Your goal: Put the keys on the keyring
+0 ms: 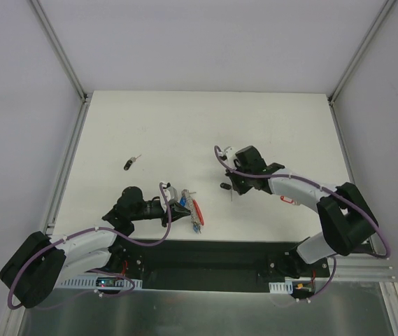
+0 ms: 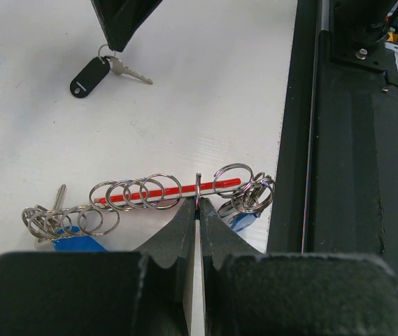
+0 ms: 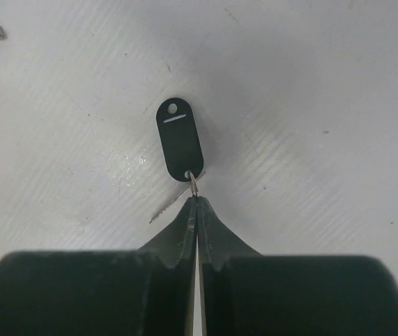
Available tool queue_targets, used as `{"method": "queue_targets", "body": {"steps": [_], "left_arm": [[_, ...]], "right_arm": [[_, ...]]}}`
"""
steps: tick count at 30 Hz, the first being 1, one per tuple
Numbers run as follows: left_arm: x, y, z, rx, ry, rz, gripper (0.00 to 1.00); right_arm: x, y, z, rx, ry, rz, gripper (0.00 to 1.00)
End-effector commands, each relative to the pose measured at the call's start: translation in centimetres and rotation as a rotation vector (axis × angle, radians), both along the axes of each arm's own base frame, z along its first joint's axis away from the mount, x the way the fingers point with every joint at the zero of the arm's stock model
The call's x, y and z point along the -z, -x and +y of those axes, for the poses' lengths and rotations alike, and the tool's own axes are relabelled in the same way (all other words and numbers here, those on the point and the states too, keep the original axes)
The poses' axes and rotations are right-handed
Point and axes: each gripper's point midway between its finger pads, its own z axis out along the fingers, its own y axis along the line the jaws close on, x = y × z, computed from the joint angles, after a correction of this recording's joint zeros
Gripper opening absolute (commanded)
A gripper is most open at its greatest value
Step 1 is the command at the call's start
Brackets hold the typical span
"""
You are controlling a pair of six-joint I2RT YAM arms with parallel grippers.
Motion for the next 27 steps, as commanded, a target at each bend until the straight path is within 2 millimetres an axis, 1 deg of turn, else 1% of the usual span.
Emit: {"method": "queue_targets", "body": {"steps": [1, 2, 3, 4, 5, 6, 11, 13, 15, 16, 18, 20, 24, 27], "left_arm": [[-2.1, -0.8, -0.6, 0.014, 0.039, -0.070, 0.00], [-2.0, -0.9, -0.6, 0.012, 0.038, -0.067, 0.00], [-2.1, -0.9, -0.7, 0.014, 0.039, -0.068, 0.00], [-2.0, -0.9, -0.7, 0.013, 0.038, -0.064, 0.00], [-2.1, -0.9, -0.6, 0.014, 0.039, -0.068, 0.00], [-2.1, -0.9, -0.6, 0.011, 0.039, -0.069, 0.00], [-2.2, -0.9, -0.6, 0.012, 0.040, -0.070, 0.00], [-2.2, -0.8, -0.6, 0.014, 0.038, -0.069, 0.00], [-2.1, -0.8, -0.6, 0.014, 0.037, -0.069, 0.00], [-2.1, -0.8, -0.6, 0.014, 0.036, -0.066, 0.00], [-2.1, -0.8, -0.6, 0.014, 0.035, -0.066, 0.00], [-2.1, -0.9, -0.6, 0.014, 0.033, -0.064, 0.00], [-2.0, -0.8, -0.7, 0.021, 0.030, -0.055, 0.00], [-2.0, -0.8, -0.7, 0.020, 0.029, -0.056, 0.00]], "right_arm": [[-0.1, -1.2, 1.1, 0.074, 0.026, -0.012, 0.01], [0.3, -0.8, 0.6, 0.081, 0.079, -0.006, 0.01], [0.5, -0.7, 0.5, 0.078, 0.105, -0.001, 0.01], [0.2, -1.0, 0.7, 0.074, 0.126, -0.005, 0.01], [0.4, -0.4, 0.1, 0.067, 0.170, 0.012, 0.01], [0.1, -0.4, 0.1, 0.060, 0.188, 0.014, 0.01], [-1.5, 0.0, -1.7, 0.049, 0.337, 0.069, 0.01], [-1.6, 0.6, -2.5, 0.065, 0.388, 0.120, 0.01], [-1.6, 0.5, -2.3, 0.082, 0.399, 0.145, 0.01], [-1.5, 0.8, -2.4, 0.086, 0.409, 0.159, 0.01], [-1.2, 0.5, -2.6, 0.113, 0.432, 0.169, 0.01], [-0.6, 0.8, -3.4, 0.127, 0.497, 0.199, 0.01], [-0.9, 0.7, -3.9, 0.152, 0.540, 0.211, 0.02], [-0.9, 1.2, -4.6, 0.168, 0.577, 0.241, 0.01]]}}
